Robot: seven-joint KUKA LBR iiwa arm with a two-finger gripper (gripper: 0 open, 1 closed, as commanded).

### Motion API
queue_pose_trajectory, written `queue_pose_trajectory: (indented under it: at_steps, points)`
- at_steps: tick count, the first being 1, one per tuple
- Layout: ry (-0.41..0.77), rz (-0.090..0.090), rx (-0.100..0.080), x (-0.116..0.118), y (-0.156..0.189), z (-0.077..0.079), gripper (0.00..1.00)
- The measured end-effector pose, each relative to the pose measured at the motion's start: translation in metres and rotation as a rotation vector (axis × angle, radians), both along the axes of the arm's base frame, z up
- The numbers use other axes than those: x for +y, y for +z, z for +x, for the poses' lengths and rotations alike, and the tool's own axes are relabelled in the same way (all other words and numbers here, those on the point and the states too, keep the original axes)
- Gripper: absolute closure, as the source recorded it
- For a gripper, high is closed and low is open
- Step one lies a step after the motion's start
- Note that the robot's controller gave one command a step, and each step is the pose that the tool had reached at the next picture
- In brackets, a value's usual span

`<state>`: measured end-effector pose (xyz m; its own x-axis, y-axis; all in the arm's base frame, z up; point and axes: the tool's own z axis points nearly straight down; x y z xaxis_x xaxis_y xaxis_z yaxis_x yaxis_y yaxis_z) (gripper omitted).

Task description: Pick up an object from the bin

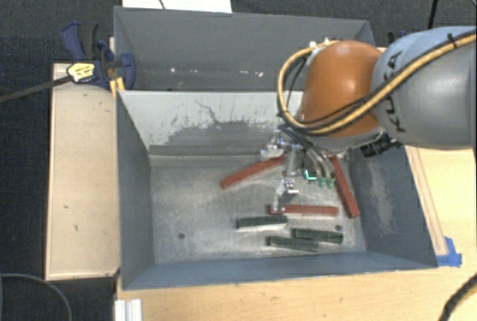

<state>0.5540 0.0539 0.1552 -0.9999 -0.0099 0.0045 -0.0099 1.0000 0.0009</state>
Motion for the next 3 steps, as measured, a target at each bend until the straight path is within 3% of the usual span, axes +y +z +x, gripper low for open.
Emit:
queue_pose_trajectory:
  at_steps: [1, 2, 3]
  points:
    - [-0.001, 0.0, -0.007, 0.0, 0.004, 0.002, 0.0]
    - [0.037, 0.001, -0.013, -0.013, -0.072, -0.06, 1.0]
    - [0.036, 0.001, -0.013, -0.013, -0.072, -0.06, 1.0]
